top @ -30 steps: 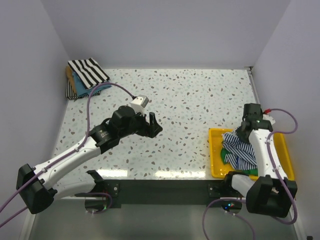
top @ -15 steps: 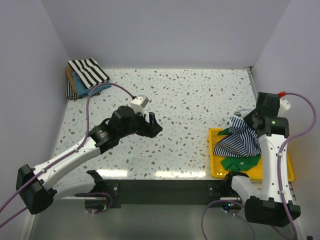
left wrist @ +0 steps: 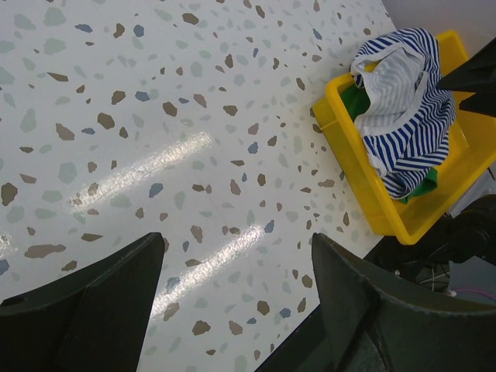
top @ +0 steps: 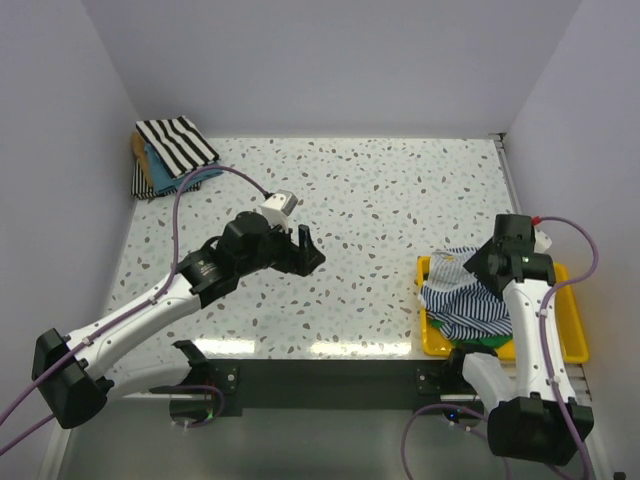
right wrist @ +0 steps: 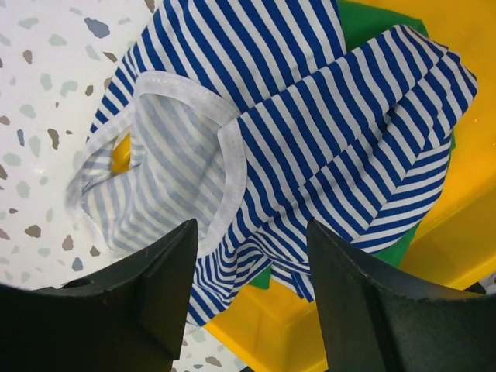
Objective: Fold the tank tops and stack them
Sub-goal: Grab the tank top from the pile, then move the tank top to the center of the board
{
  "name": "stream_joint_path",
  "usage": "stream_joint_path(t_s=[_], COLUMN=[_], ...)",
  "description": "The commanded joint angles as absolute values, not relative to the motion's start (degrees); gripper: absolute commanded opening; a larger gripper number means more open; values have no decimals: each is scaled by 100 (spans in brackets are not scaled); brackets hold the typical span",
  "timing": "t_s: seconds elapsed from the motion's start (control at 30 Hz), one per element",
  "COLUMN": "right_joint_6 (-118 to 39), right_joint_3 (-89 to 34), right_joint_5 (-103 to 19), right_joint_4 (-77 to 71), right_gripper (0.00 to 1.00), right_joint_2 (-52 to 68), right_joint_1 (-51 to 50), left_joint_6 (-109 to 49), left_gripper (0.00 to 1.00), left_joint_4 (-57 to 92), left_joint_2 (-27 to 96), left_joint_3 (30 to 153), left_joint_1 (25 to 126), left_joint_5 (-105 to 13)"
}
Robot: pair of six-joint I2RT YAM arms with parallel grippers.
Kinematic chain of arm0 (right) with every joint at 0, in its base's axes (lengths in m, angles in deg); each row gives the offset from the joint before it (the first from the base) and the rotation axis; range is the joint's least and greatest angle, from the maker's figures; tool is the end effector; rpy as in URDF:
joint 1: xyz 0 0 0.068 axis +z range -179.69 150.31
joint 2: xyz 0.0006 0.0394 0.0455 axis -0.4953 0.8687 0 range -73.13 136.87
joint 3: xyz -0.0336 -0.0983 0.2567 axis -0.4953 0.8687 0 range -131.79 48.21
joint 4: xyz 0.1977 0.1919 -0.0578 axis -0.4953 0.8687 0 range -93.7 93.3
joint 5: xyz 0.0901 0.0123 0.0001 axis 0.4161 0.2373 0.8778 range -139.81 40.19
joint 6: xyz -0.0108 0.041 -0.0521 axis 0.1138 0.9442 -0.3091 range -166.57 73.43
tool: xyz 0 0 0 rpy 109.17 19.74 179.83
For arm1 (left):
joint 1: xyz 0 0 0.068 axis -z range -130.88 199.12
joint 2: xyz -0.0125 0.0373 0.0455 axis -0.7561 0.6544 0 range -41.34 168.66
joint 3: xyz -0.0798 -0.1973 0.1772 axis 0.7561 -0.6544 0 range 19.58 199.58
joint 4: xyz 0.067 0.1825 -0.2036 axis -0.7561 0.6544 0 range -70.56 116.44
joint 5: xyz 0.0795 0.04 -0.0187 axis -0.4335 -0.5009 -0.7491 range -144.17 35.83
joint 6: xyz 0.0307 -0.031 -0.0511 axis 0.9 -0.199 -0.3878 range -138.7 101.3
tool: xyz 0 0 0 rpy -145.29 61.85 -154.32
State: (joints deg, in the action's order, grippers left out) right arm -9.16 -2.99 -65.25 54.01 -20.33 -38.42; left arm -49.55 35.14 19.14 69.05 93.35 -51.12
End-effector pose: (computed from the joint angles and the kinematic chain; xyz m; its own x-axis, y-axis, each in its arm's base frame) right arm 0.1855 -0.0429 0.2716 -0.5047 0.6699 -0.5445 0.7392 0.6612 0.1282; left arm 0.1947 -0.1937 0.2976 -0.6513 -0.0807 -0.7545 0.4620 0.7466 -0.4787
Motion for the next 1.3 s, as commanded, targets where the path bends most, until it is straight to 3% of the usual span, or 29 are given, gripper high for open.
stream_joint_path(t_s=[0.0,0.3,0.37,0.4,0.47,0.63,0.77,1.0,1.27], right_joint_6=[-808,-544,-526,-526,-544,-719,-886,-378,555], right_joint_3=[-49,778,699,629,166,-1539,-3164,-4705,-6295], right_joint_5=[-6423,-6123,-6176,-6185,-6255,-6194,-5196,-3384,-2511], right_joint_4=[5098,4139,4138,4226,4445,5236,5378,4052,2918], right_gripper=[62,58,43,17,0,0,0,0,0], right_joint_2=[-2118,-1767,-1644,-1670,-1844,-2188,-2075,-1715,-811], right_joint_1=[-3857,-3857,-3848,-3857,-3857,-3848,-3857,-3839,-3560], left_joint_6=[-4902,-4902,-4902,-4902,-4893,-4911,-4981,-4893,-4665], left_gripper=[82,82,82,82,82,82,82,82,84], left_joint_4=[3244,3218,3244,3244,3288,3385,3543,3955,4229], left_joint_2=[1825,1842,1833,1825,1772,1588,1473,1157,955], left_joint_3=[6906,6845,6853,6862,6871,7011,7239,7907,8769], left_joint_1=[9281,9289,9289,9289,9281,9272,9219,9105,9096], left_joint_5=[-4995,-4986,-5013,-5013,-5056,-5258,-5486,-6478,-7174])
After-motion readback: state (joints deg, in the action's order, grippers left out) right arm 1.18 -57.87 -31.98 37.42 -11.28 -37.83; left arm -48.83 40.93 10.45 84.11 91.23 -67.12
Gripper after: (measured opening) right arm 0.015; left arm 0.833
